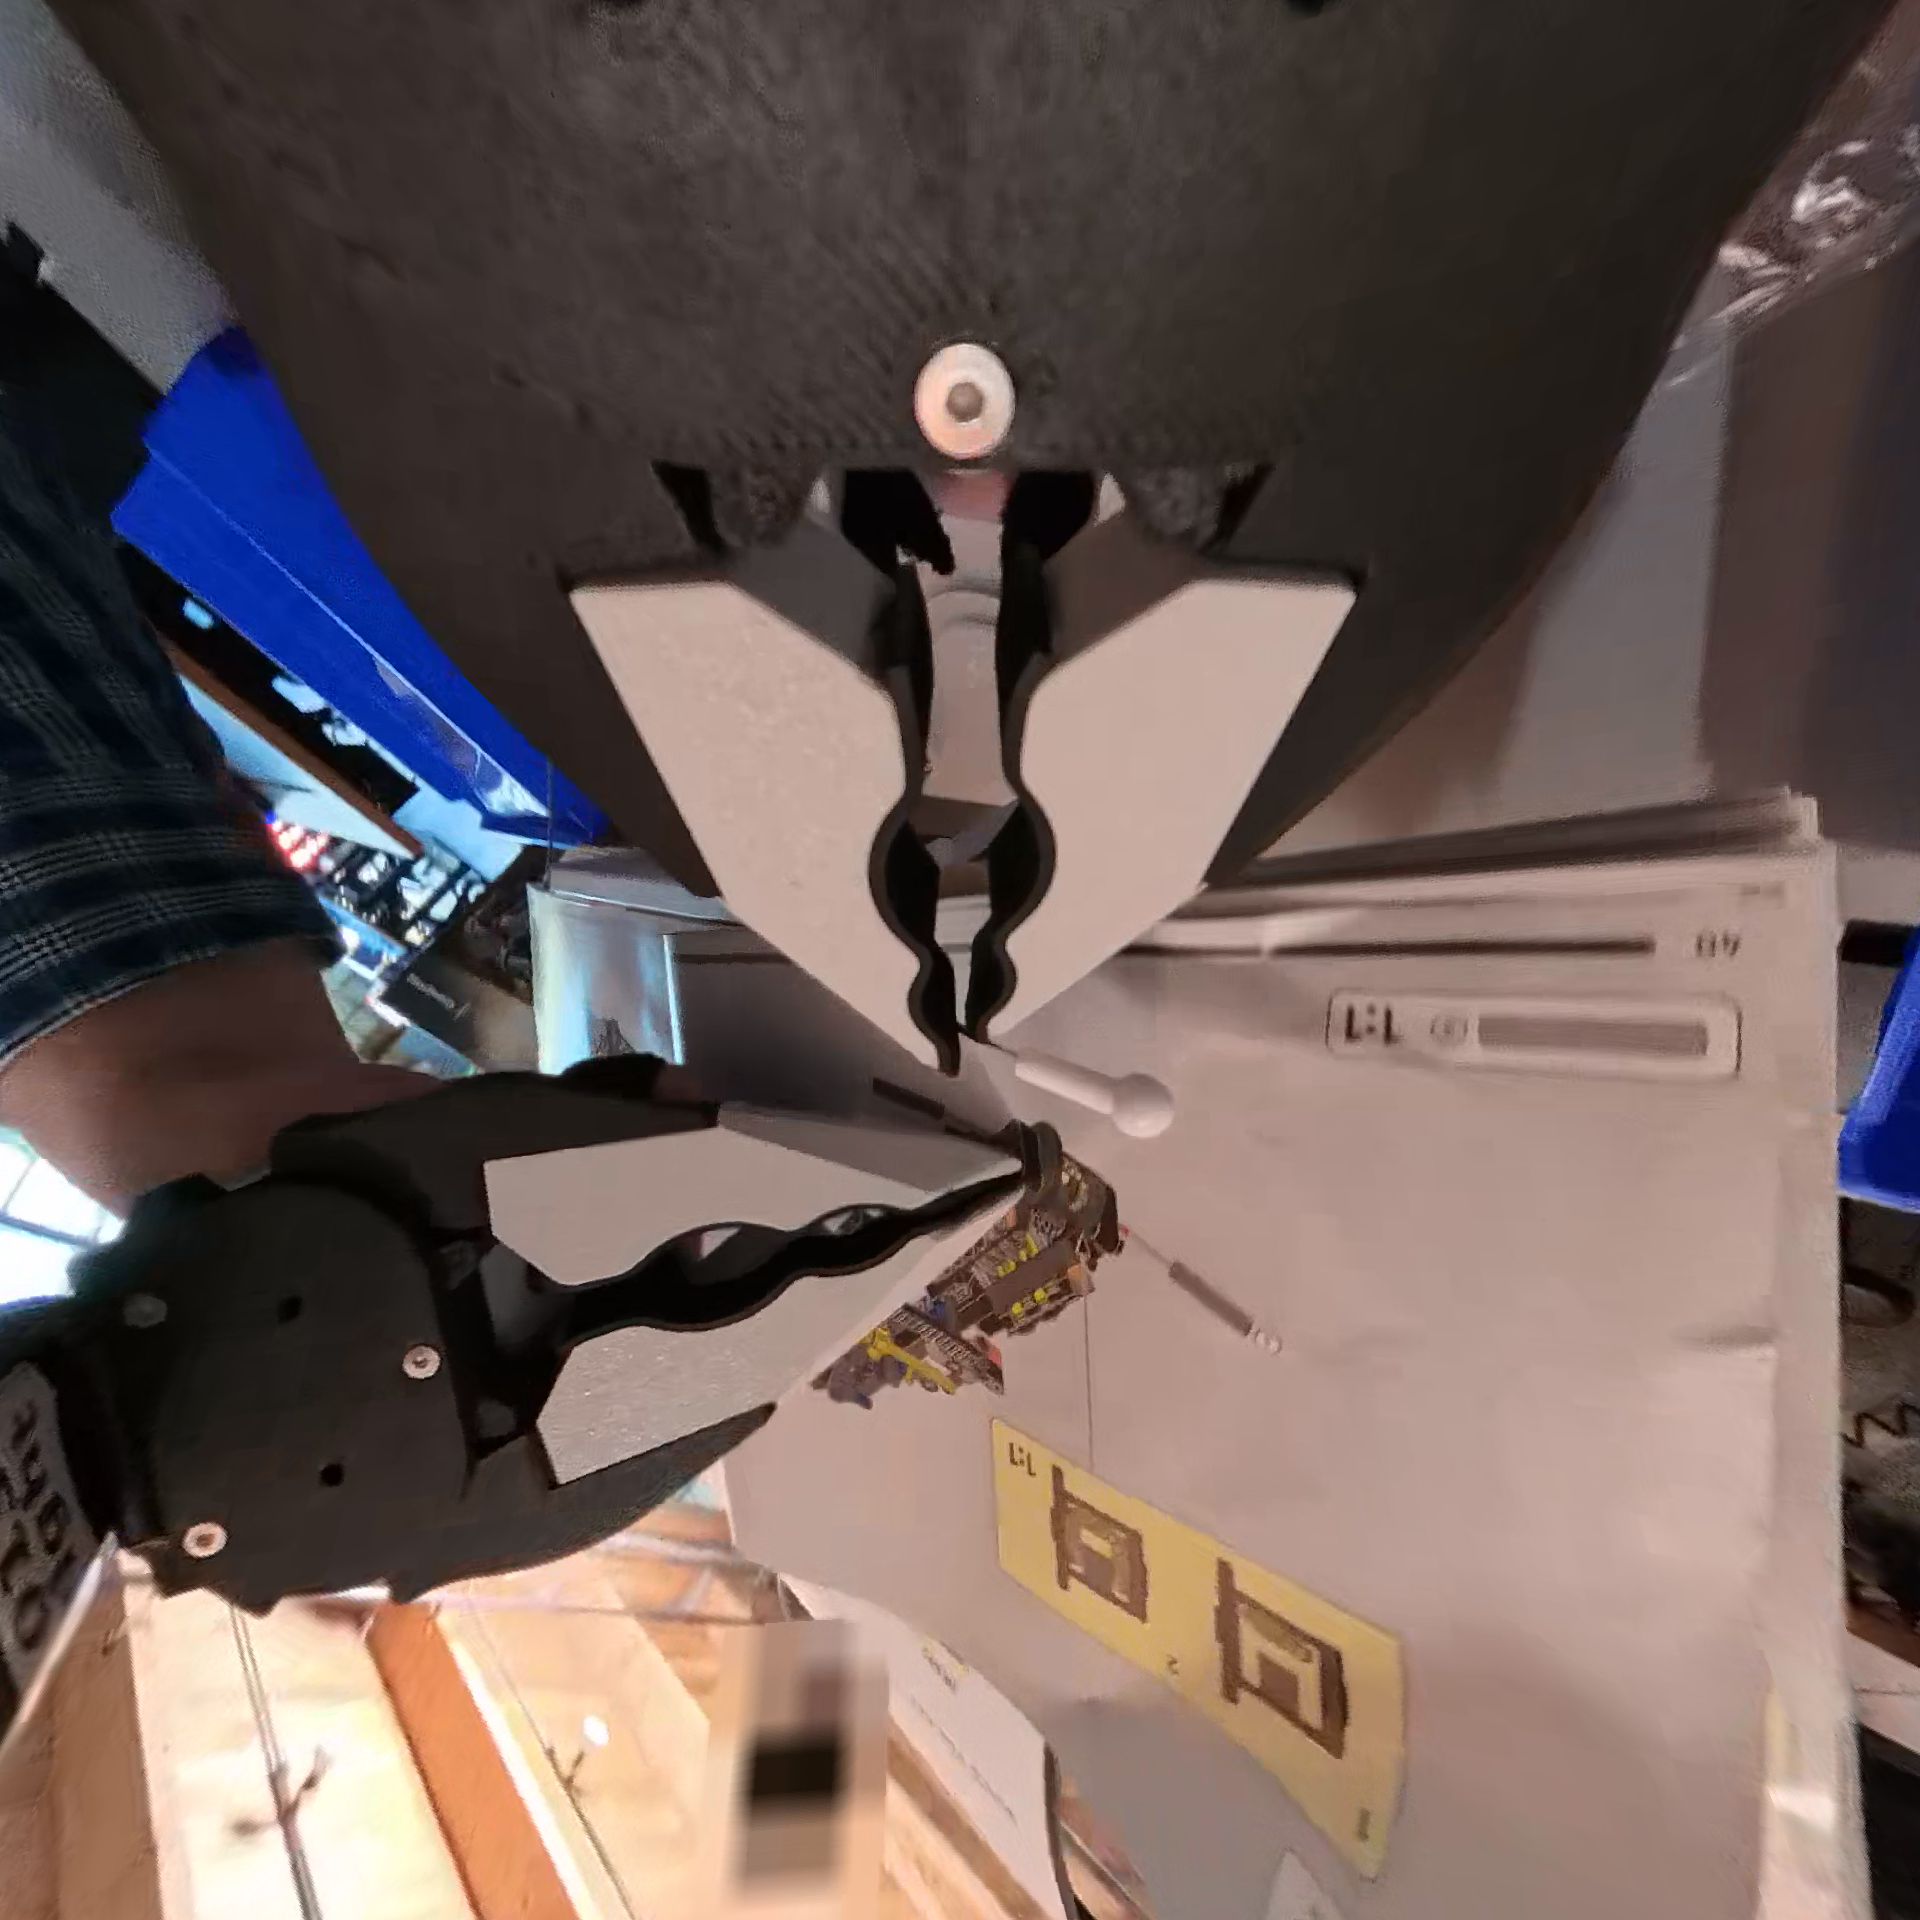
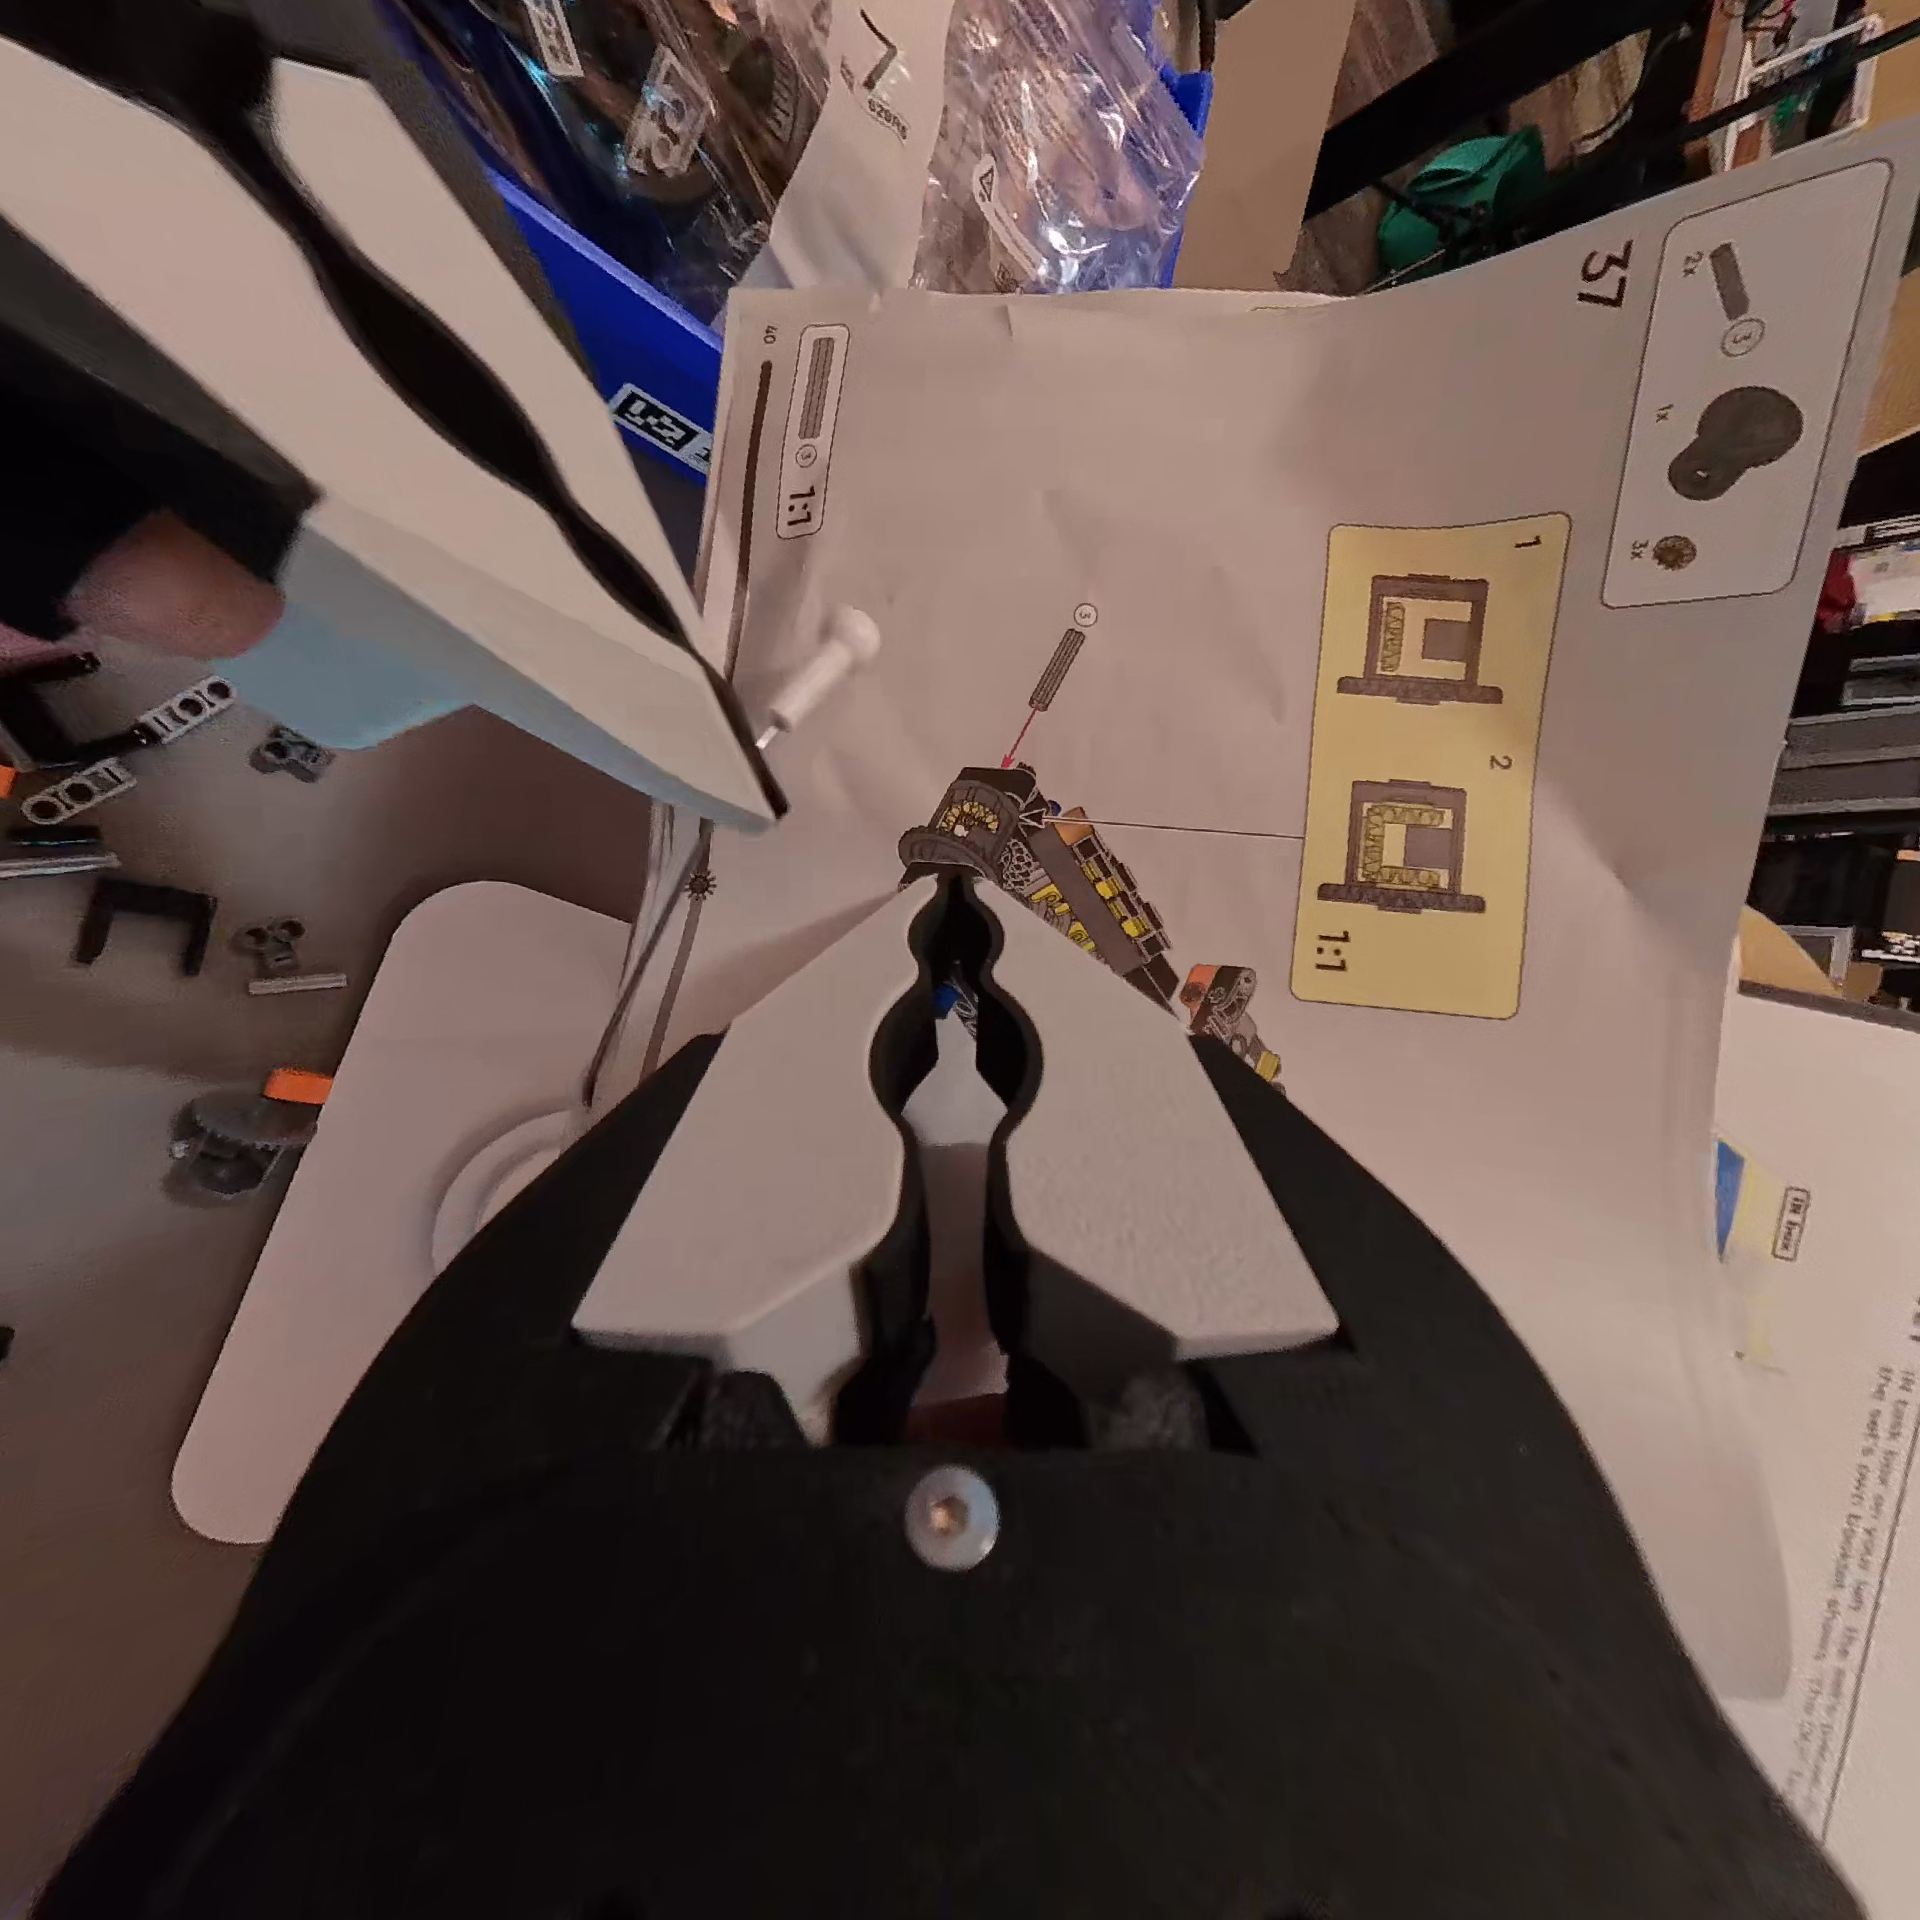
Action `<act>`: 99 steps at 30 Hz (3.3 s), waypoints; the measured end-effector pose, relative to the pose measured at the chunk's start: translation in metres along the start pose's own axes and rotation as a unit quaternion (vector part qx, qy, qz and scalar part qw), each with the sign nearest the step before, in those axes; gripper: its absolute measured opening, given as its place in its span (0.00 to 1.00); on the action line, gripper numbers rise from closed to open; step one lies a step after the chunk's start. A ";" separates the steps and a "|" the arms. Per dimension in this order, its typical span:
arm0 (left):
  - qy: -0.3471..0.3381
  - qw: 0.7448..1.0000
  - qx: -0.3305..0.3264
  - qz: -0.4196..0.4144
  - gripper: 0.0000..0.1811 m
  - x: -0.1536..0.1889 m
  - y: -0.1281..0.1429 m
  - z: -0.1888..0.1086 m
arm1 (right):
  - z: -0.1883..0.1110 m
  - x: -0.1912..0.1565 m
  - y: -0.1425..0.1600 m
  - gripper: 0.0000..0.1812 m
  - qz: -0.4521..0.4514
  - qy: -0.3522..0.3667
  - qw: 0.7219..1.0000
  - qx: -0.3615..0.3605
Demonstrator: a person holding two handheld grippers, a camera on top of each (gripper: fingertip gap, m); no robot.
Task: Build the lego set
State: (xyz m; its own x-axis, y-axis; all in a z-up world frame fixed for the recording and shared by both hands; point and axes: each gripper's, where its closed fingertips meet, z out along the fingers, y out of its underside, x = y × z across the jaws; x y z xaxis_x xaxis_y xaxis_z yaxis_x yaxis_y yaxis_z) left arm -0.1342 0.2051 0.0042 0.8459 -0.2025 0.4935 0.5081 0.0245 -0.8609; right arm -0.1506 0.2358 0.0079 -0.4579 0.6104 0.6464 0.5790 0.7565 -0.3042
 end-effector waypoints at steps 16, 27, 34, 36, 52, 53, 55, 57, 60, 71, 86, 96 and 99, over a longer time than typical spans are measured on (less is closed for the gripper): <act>0.013 0.999 -0.029 -0.004 0.14 -0.011 -0.009 0.003 | -0.067 0.020 0.011 0.07 0.077 0.100 0.991 0.037; -0.051 0.997 -0.061 -0.004 0.45 -0.099 -0.091 0.002 | -0.078 0.003 0.054 0.09 0.115 0.208 0.971 0.012; 0.001 0.989 -0.144 -0.028 0.29 -0.102 -0.062 0.032 | -0.061 0.001 0.049 0.01 0.120 0.214 0.969 0.023; -0.008 0.989 -0.143 -0.024 0.16 -0.109 -0.061 0.031 | -0.058 0.002 0.046 0.01 0.117 0.215 0.969 0.024; -0.009 0.990 -0.136 0.029 0.00 -0.114 -0.084 0.024 | -0.072 -0.004 0.054 0.07 0.138 0.252 0.958 0.016; -0.013 0.990 -0.137 0.034 0.00 -0.115 -0.084 0.025 | -0.067 -0.005 0.052 0.05 0.130 0.249 0.960 0.011; -0.019 0.989 -0.138 0.045 0.00 -0.116 -0.086 0.025 | -0.059 -0.006 0.048 0.03 0.119 0.245 0.962 0.002; -0.020 0.989 -0.138 0.041 0.00 -0.117 -0.087 0.026 | -0.051 -0.008 0.046 0.01 0.112 0.236 0.965 -0.012; -0.027 0.989 -0.141 0.046 0.00 -0.120 -0.085 0.028 | -0.045 -0.007 0.046 0.00 0.103 0.235 0.966 -0.030; -0.031 0.993 -0.111 0.036 0.12 -0.123 -0.093 0.022 | -0.057 -0.015 0.036 0.11 0.115 0.245 0.962 -0.014; -0.022 0.990 -0.117 0.071 0.29 -0.107 -0.107 -0.006 | -0.091 -0.056 0.043 0.17 0.145 0.250 0.957 -0.002; 0.010 0.974 -0.156 0.162 0.31 -0.058 -0.096 -0.038 | -0.114 -0.104 0.044 0.18 0.173 0.225 0.959 0.019; 0.018 0.954 -0.190 0.229 0.32 -0.039 -0.081 -0.059 | -0.122 -0.119 0.042 0.18 0.184 0.218 0.958 0.027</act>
State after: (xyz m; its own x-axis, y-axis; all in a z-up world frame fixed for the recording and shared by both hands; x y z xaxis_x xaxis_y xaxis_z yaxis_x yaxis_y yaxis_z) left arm -0.2181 0.1529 0.0471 0.9555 -0.2895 0.0562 -0.0149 -0.2377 -0.9712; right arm 0.0105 0.1657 0.0035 0.1024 0.6905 0.7160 0.6065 0.5272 -0.5952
